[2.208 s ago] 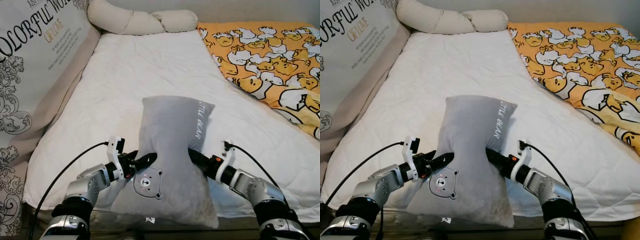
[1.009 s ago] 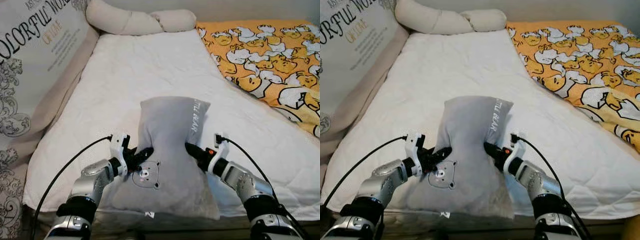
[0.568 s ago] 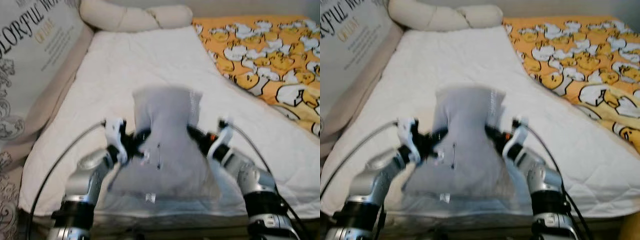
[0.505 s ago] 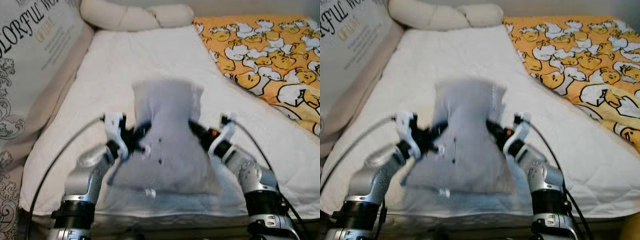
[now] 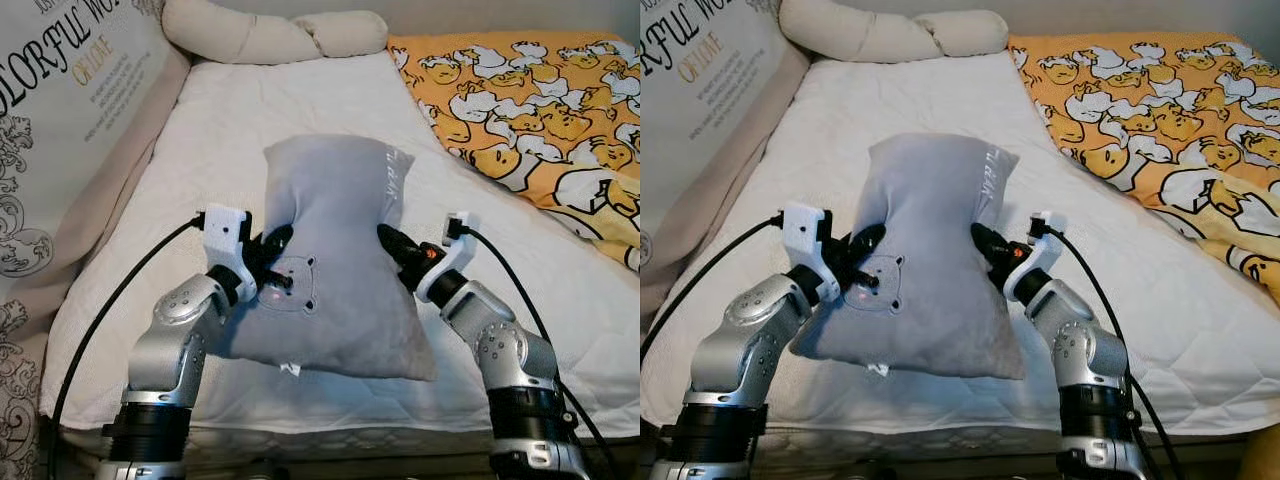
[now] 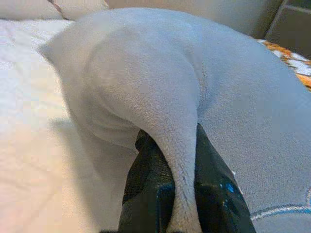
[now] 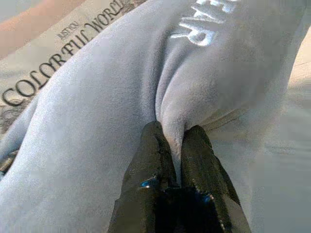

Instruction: Clean up the room

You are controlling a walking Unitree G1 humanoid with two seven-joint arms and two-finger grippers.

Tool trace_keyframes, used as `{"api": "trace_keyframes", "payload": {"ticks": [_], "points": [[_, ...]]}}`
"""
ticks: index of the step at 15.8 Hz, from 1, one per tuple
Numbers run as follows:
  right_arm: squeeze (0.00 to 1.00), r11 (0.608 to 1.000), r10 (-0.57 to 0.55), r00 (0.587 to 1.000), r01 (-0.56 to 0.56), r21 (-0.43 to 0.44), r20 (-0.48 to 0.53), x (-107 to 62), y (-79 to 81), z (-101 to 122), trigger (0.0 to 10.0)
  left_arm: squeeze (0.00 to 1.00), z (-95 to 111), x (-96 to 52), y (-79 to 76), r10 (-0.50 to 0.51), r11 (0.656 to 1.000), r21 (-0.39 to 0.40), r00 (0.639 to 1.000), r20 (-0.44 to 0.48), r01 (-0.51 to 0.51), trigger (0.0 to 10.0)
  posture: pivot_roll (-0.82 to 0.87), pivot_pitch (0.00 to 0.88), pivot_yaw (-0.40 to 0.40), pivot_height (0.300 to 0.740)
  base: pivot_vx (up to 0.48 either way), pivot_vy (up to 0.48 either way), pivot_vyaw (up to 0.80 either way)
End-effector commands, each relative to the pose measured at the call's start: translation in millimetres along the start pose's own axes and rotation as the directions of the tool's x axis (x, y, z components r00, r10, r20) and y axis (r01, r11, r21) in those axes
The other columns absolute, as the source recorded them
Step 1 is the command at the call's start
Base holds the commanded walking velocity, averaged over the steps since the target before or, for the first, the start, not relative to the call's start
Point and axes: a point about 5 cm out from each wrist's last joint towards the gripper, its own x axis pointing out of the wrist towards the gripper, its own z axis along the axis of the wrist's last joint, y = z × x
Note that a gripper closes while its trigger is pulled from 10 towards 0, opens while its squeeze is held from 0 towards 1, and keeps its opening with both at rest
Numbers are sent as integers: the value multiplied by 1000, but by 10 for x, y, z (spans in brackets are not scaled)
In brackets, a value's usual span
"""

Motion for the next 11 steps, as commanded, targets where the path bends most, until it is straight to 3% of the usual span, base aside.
{"api": "trace_keyframes", "payload": {"ticks": [1,3,5,11], "points": [[0,999,0,1000,1,-54,14,35,81,39,10000,0,106,25,-26,8,999,51,999,32,-9,10000,-43,0,66,740,0,0,0],[0,993,-31,999,29,-116,-15,46,84,-21,10000,0,128,30,-9,9,995,101,1000,30,-12,10000,-41,0,66,740,0,0,0],[0,993,-32,999,30,-116,-18,44,104,-45,10000,0,123,26,-14,4,993,115,1000,18,-6,10000,-39,0,65,740,0,0,0],[0,988,-47,999,43,-146,-26,60,114,-62,10000,0,102,10,-25,12,991,135,1000,-1,-12,10000,-30,0,58,740,0,330,0]]}}
